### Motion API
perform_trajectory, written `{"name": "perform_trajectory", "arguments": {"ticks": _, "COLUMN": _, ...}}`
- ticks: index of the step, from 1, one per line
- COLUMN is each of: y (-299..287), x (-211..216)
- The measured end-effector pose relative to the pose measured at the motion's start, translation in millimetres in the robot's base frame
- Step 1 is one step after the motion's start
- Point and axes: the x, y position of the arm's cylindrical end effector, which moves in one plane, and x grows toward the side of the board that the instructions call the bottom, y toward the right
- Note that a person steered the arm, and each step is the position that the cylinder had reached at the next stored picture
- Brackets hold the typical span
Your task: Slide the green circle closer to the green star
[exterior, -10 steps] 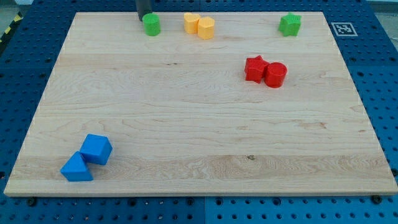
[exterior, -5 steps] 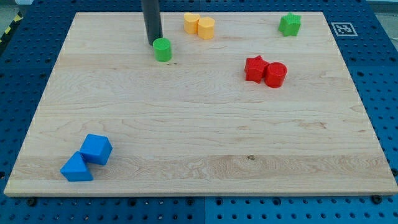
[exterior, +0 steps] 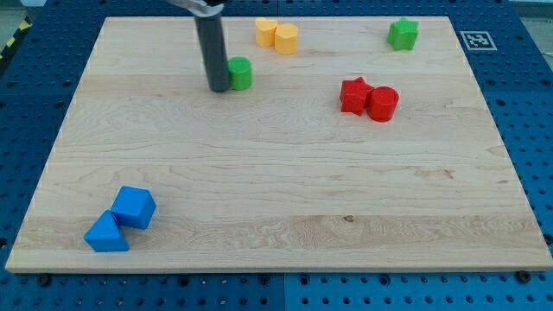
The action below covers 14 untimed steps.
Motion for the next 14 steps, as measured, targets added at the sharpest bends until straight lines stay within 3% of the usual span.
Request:
{"name": "perform_trajectory", "arguments": {"ticks": 1, "y": 32, "x": 0}}
{"name": "perform_trajectory", "arguments": {"ticks": 4, "y": -11, "x": -7}}
{"name": "perform_trajectory", "arguments": {"ticks": 7, "y": -2, "x": -18}}
{"name": "perform_trajectory", "arguments": {"ticks": 10, "y": 84, "x": -20}}
{"name": "perform_trajectory", "arguments": {"ticks": 12, "y": 52, "x": -34}}
{"name": "perform_trajectory", "arguments": {"ticks": 14, "y": 56, "x": -49}}
